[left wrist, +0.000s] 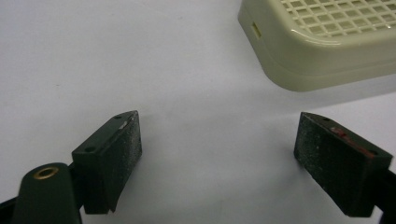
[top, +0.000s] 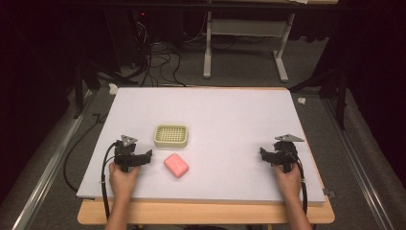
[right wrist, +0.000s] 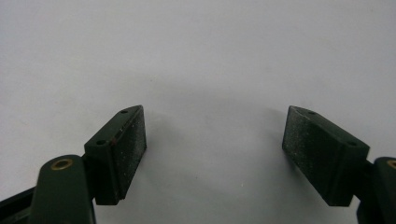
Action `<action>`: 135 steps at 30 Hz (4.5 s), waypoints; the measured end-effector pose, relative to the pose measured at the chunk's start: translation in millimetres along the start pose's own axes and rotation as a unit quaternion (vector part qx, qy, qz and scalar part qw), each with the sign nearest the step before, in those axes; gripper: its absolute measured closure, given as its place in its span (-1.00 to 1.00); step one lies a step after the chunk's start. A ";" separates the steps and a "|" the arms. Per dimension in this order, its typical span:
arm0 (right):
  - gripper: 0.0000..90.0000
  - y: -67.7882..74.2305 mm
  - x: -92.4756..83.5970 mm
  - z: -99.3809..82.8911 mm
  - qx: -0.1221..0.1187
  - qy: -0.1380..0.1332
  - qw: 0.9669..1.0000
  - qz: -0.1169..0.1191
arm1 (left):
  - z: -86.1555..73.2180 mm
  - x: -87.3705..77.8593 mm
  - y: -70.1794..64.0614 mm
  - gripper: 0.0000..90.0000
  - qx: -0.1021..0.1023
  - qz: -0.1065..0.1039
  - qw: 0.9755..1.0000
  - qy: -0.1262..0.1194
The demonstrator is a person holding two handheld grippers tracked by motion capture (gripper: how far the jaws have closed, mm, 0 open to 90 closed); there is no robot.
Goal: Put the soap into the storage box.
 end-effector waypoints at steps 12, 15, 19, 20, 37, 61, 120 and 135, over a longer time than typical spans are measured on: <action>-0.50 -0.1 0.1 0.1 -0.001 0.000 1.000 0.000 | 0.0 0.0 0.0 -0.65 0.000 0.000 1.000 0.000; -0.50 0.1 0.1 0.1 0.000 -0.001 1.000 0.000 | 0.0 -0.1 -0.1 -0.65 0.000 0.000 1.000 0.000; -0.50 0.0 0.0 0.0 0.000 0.000 1.000 0.000 | 0.0 0.0 -0.1 -0.65 0.001 0.001 1.000 0.000; -0.50 0.0 0.0 0.0 0.000 0.000 1.000 0.000 | 0.2 0.2 -0.2 -0.65 0.000 0.002 1.000 -0.001; -0.51 -0.3 0.1 0.0 0.000 0.001 1.000 0.001 | 0.6 0.5 -0.3 -0.66 -0.004 -0.003 1.000 0.003; -0.58 1.5 0.6 0.0 -0.007 0.002 1.000 0.006 | 10.2 -20.9 -12.4 -0.66 -0.016 -0.040 0.999 -0.027; -0.67 3.6 1.2 -0.5 -0.015 0.006 1.000 0.011 | 0.4 -25.5 -135.6 -0.75 0.146 -0.144 0.979 0.016; -0.67 3.6 1.1 -0.5 -0.015 0.006 1.000 0.011 | -3.4 -15.8 -136.6 -0.72 0.149 -0.143 0.978 0.037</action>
Point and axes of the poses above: each handheld gripper's, and its own axes: x roughly forward along the jaws, z roughly out of its top, y roughly to its left, the point moved 9 cm from there along x, roughly forward along the jaws
